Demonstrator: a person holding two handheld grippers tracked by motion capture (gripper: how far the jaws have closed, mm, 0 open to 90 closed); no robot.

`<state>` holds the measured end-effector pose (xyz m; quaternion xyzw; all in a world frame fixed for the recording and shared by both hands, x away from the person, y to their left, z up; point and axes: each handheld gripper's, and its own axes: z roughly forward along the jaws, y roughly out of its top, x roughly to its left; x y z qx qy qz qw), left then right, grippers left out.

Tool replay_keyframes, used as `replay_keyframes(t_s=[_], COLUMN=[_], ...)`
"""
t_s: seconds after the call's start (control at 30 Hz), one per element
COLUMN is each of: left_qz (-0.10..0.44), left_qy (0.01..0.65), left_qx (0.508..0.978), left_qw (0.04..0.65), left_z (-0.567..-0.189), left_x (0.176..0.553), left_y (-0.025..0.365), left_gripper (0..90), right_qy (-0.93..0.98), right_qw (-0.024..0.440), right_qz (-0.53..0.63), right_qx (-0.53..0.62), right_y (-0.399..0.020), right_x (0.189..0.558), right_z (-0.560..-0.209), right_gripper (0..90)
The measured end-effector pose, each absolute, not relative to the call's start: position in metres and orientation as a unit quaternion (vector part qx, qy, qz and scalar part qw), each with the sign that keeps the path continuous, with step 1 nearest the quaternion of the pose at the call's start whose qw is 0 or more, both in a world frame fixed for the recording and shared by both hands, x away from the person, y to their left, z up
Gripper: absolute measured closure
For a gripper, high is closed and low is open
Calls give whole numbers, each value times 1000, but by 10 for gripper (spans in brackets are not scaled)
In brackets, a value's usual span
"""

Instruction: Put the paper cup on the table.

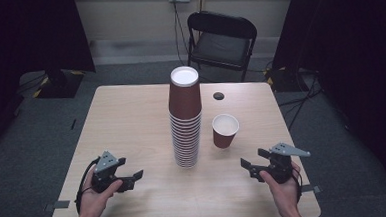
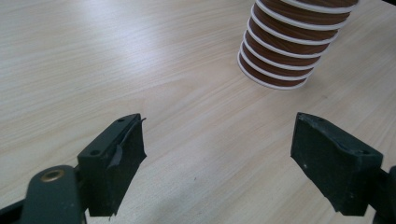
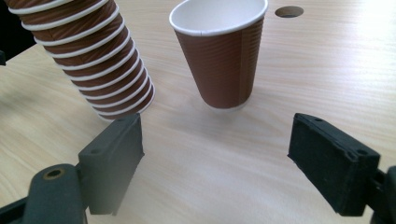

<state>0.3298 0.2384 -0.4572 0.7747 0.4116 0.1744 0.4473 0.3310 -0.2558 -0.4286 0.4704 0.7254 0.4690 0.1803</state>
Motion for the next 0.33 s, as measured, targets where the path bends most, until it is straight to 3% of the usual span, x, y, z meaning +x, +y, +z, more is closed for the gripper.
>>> replay_keyframes(t_s=[0.33], left_qz=[173], left_qy=[413], left_qx=[777], left_qw=[443], left_z=[-459], left_x=[330], left_y=[237], left_gripper=[172], right_qy=[725], right_qw=[186], right_qz=[444], right_qx=[492], right_y=[-267], right_x=[324], right_z=[-446], right_gripper=[156])
